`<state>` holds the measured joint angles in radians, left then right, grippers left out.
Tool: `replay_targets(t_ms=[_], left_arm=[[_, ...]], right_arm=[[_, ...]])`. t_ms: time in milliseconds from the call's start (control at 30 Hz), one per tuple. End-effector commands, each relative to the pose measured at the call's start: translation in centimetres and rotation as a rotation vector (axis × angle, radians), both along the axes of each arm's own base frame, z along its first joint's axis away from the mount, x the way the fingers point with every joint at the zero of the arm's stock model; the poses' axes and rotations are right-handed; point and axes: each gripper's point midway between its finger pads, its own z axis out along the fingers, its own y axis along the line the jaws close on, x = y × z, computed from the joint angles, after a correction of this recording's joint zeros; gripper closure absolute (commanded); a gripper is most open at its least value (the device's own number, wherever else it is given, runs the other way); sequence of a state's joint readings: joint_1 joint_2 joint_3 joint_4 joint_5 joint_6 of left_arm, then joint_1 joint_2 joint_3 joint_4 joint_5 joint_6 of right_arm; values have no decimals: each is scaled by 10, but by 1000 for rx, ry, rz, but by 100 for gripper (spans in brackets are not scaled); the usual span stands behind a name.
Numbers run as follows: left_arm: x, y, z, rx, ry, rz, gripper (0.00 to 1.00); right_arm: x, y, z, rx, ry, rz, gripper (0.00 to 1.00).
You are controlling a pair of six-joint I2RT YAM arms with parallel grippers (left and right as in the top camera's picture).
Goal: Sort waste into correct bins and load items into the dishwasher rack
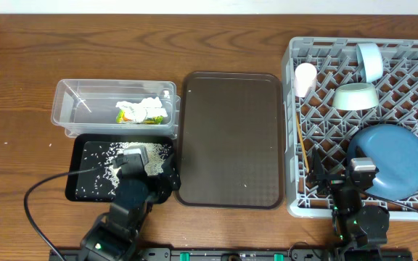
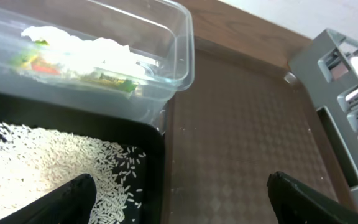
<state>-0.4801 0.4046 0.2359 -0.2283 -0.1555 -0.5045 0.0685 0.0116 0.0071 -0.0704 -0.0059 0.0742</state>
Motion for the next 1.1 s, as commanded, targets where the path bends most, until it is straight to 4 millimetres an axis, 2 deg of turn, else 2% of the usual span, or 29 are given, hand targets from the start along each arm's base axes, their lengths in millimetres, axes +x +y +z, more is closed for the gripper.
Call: replay_targets(t_ms=[0,300,500,733,900,1067], left_arm=[[-3,2,-9,-49,-10,14,9],[-7,9,-26,-87,-64,31,9],[-2,25,-13,-73,-127,82,9],[2,47,8,86,-258,82,9],[4,64,9,147,-269,130,9],[4,60,10,307,-298,26,9]], right_arm=[[0,1,0,-12,-2,4,1],[0,1,0,-12,-2,4,1],[0,1,0,-12,-2,4,1],[0,1,0,-12,-2,4,1],[0,1,0,-12,-2,4,1],[0,1,0,-12,-2,4,1]])
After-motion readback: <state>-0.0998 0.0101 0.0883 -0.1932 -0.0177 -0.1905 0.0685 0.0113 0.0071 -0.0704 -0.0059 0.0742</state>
